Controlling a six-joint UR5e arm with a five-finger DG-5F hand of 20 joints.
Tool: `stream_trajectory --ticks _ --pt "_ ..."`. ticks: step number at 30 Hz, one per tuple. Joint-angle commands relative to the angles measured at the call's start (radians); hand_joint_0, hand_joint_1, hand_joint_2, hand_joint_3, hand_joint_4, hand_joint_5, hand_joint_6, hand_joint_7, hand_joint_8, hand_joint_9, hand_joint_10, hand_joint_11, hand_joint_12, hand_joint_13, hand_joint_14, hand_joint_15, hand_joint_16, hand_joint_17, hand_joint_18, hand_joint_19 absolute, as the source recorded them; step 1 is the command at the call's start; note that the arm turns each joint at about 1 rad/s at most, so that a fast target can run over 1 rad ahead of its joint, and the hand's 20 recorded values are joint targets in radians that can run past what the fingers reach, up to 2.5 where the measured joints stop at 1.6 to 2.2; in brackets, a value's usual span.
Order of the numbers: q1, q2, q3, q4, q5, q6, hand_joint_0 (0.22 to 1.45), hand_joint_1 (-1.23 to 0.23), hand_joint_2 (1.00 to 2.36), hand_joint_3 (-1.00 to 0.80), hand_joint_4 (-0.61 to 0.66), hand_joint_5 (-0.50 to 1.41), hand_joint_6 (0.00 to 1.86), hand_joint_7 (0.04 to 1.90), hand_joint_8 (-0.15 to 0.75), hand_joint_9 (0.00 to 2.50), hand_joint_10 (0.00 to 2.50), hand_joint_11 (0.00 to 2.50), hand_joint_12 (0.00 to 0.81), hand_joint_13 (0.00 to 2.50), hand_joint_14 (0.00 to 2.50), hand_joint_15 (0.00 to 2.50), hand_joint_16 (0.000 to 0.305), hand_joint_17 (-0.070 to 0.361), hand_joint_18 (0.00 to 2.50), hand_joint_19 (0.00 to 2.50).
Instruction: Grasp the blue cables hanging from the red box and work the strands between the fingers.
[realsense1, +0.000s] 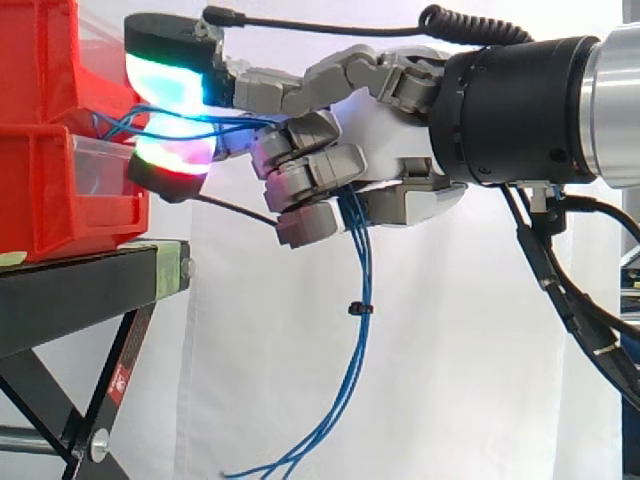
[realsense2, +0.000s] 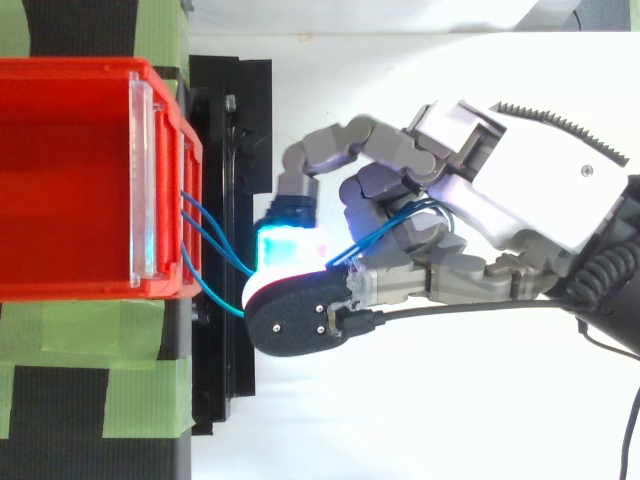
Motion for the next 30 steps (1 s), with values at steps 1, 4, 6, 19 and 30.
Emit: stream_trajectory --ticks 1,4,6,19,30 --pt "0.0 0.0 -0.001 0.0 0.0 0.0 1.18 -0.6 1.01 -0.49 0.28 0.42 0.01 1.33 0.35 0.91 2.5 1.99 0.431 1.02 2.5 1.29 0.063 0.142 1.39 1.65" --pt "0.0 0.0 0.0 0.0 0.003 0.0 1.08 -0.58 1.02 -0.54 0.3 0.29 0.02 1.18 0.35 0.91 2.5 1.99 0.431 1.02 2.5 1.29 0.063 0.142 1.39 1.65" --pt "0.0 0.0 0.0 0.0 0.003 -0.002 1.07 -0.62 1.02 -0.51 0.28 0.26 0.01 1.18 0.35 0.91 2.5 1.99 0.431 1.02 2.5 1.29 0.063 0.142 1.39 1.65" --pt "-0.001 -0.001 0.0 0.005 0.003 -0.002 1.13 -0.7 1.01 -0.53 0.18 -0.1 1.11 1.01 0.35 0.91 2.5 1.99 0.431 1.02 2.5 1.29 0.063 0.142 1.39 1.65" --pt "0.0 0.0 -0.001 0.0 0.001 0.0 0.74 -0.6 1.0 -1.0 0.24 -0.04 0.59 1.19 0.35 0.91 2.5 1.99 0.431 1.02 2.5 1.29 0.063 0.142 1.39 1.65"
